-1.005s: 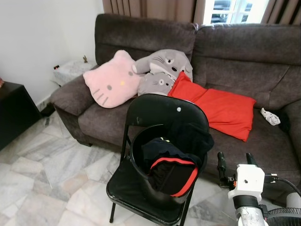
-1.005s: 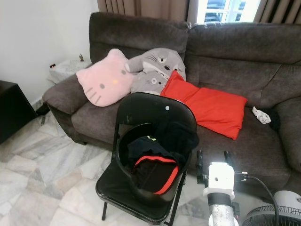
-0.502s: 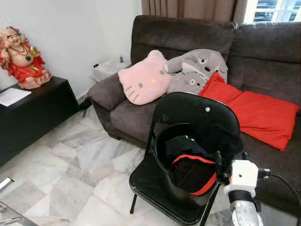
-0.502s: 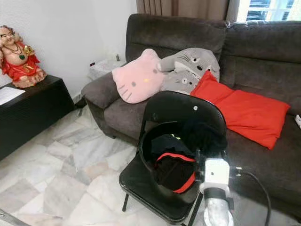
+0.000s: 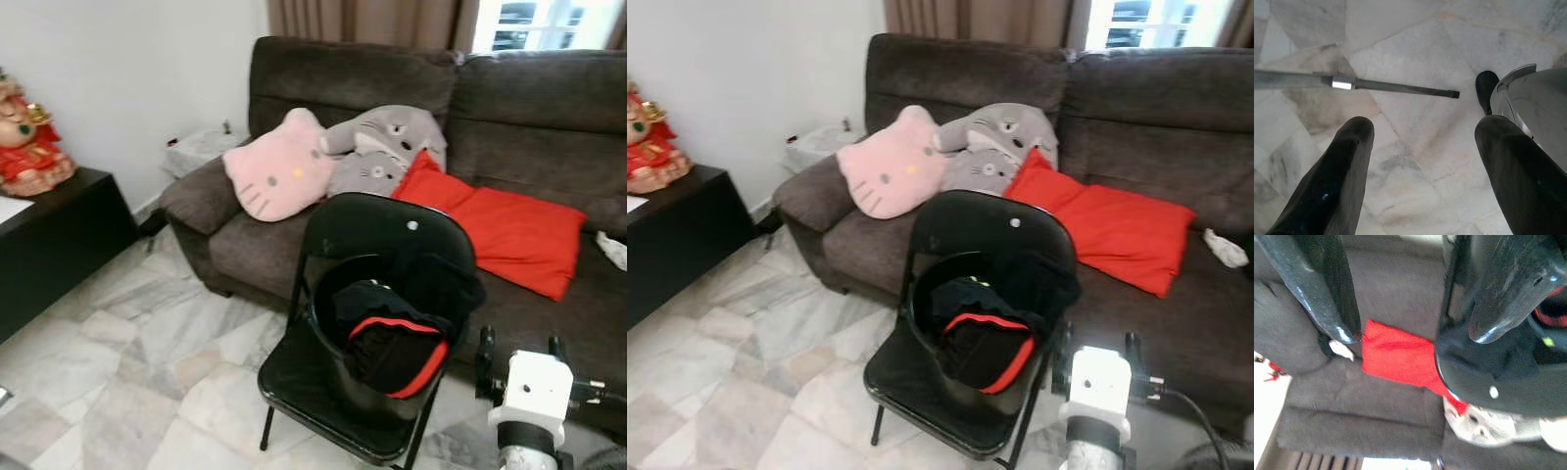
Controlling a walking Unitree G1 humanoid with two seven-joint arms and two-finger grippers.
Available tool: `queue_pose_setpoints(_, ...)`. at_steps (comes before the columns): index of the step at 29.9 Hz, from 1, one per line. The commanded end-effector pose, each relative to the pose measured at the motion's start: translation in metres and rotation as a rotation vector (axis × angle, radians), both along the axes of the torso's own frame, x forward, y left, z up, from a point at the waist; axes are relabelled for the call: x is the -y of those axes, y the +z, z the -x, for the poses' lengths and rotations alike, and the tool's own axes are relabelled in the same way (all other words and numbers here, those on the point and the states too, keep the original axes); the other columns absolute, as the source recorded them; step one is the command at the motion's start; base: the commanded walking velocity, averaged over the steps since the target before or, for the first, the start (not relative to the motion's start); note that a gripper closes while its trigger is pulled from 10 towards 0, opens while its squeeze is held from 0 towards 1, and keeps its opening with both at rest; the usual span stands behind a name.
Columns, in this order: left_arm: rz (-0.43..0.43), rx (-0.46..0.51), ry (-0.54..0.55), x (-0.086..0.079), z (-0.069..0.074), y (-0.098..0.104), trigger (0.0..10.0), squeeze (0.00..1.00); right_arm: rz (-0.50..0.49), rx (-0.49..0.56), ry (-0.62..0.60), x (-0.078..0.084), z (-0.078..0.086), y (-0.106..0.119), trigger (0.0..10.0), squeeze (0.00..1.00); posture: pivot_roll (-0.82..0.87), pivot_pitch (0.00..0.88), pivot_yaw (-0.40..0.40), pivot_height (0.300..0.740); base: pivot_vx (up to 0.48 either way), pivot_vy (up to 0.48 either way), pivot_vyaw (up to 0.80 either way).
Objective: Hang hanger
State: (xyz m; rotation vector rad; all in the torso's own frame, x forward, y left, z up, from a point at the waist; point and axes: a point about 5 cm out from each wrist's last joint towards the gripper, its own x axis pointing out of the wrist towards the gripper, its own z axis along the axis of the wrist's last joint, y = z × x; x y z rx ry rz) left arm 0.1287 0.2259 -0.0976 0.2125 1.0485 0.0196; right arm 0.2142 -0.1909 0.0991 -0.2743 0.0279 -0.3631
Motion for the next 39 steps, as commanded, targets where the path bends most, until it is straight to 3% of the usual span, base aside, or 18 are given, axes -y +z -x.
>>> queue_pose_setpoints(1, -0.015, -0.018, -0.002, -0.006, 0.005, 0.000, 10.0, 0.00, -0.001, -0.077, 0.009, -0.003, 0.001, -0.010, 10.0, 0.00, -0.11, 0.000, 0.122, 0.740, 0.000, 0.000, 0.00)
queue_pose_setpoints(6, -0.012, -0.020, -0.004, -0.005, 0.006, -0.001, 10.0, 0.00, -0.022, -0.148, 0.014, -0.002, 0.000, -0.018, 10.0, 0.00, -0.11, 0.000, 0.121, 0.740, 0.000, 0.000, 0.00)
queue_pose_setpoints(14, -0.009, -0.026, -0.023, -0.002, 0.007, -0.002, 10.0, 0.00, -0.062, -0.222, 0.175, -0.013, -0.015, -0.033, 10.0, 0.00, -0.11, 0.000, 0.130, 0.740, 0.000, 0.000, 0.00)
queue_pose_setpoints(22, -0.010, -0.031, -0.037, -0.002, 0.006, -0.002, 10.0, 0.00, -0.088, -0.220, 0.182, -0.011, -0.026, -0.038, 10.0, 0.00, -0.10, 0.000, 0.135, 0.740, 0.000, 0.000, 0.00)
queue_pose_setpoints(30, -0.013, -0.029, -0.035, -0.003, 0.005, -0.001, 10.0, 0.00, -0.105, -0.148, 0.226, -0.020, -0.037, -0.027, 10.0, 0.00, -0.10, 0.000, 0.142, 0.740, 0.000, 0.000, 0.00)
queue_pose_setpoints(39, -0.014, -0.035, -0.047, -0.003, 0.005, -0.001, 10.0, 0.00, -0.091, -0.137, 0.269, -0.026, -0.041, -0.027, 10.0, 0.00, -0.10, 0.000, 0.150, 0.740, 0.000, 0.000, 0.00)
